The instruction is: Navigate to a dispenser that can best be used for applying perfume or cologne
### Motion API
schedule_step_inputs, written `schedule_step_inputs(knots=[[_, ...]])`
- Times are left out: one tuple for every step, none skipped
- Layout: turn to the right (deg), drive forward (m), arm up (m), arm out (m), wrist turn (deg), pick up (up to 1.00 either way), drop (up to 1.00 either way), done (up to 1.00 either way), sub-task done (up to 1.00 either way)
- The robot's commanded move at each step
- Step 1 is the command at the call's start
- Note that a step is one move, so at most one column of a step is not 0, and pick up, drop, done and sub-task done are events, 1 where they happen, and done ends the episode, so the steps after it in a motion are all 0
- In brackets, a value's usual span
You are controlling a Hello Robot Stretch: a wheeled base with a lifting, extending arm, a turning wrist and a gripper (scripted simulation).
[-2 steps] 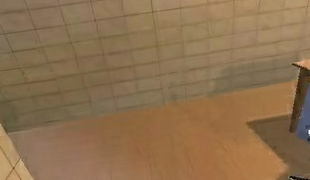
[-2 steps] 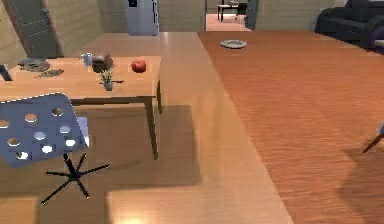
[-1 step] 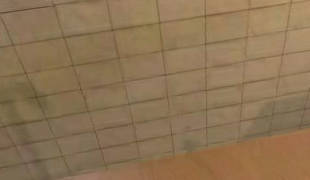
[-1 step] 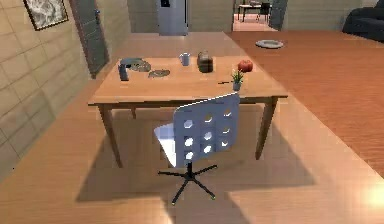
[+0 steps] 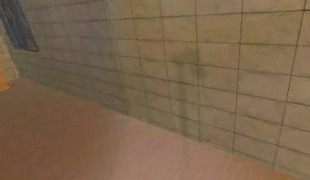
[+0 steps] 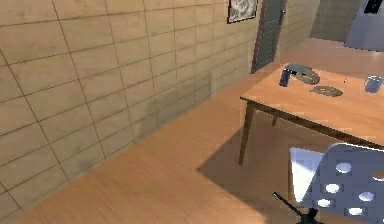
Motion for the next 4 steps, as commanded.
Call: schedule_step_inputs(knots=[[-6.0,0.0,0.0,0.0,0.0,0.0,0.0,0.0,0.0],[0.0,0.5,0.0,0.0,0.0,0.0,0.0,0.0,0.0],[-42.0,0.0,0.0,0.0,0.0,0.0,0.0,0.0,0.0],[0.0,1.0,0.0,0.0,0.0,0.0,0.0,0.0,0.0]])
